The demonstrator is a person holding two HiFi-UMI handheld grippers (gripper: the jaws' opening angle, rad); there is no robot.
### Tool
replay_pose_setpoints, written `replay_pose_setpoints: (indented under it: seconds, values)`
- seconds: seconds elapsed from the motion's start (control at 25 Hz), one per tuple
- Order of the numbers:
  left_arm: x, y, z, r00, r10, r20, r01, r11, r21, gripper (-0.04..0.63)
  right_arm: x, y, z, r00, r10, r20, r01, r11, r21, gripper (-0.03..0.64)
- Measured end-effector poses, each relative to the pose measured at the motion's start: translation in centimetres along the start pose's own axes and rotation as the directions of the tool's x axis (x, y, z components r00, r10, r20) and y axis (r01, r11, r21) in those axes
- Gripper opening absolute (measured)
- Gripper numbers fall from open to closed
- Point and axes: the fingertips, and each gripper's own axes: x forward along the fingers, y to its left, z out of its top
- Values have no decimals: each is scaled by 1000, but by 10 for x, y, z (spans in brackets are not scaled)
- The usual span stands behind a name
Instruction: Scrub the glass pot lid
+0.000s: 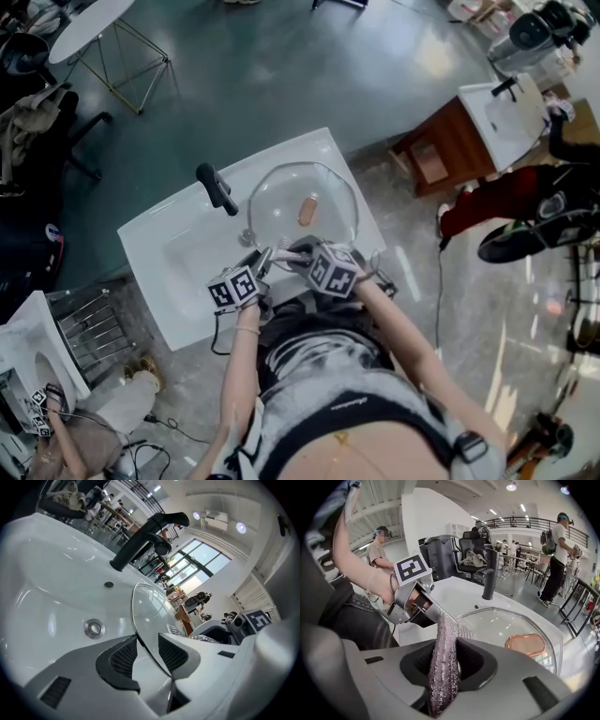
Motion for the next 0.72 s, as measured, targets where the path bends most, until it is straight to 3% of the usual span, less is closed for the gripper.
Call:
replay_pose_setpoints:
  seconds: [0.2, 0.72]
  values:
    - [0, 1, 0, 1000, 7, 0, -7, 1000, 4, 141, -8, -3, -15, 1000, 8, -3, -8, 1000, -30, 94]
    - [0, 1, 1, 999, 35, 10, -35, 999, -4, 141, -36, -36, -40, 999, -19, 49, 14, 995, 102, 94]
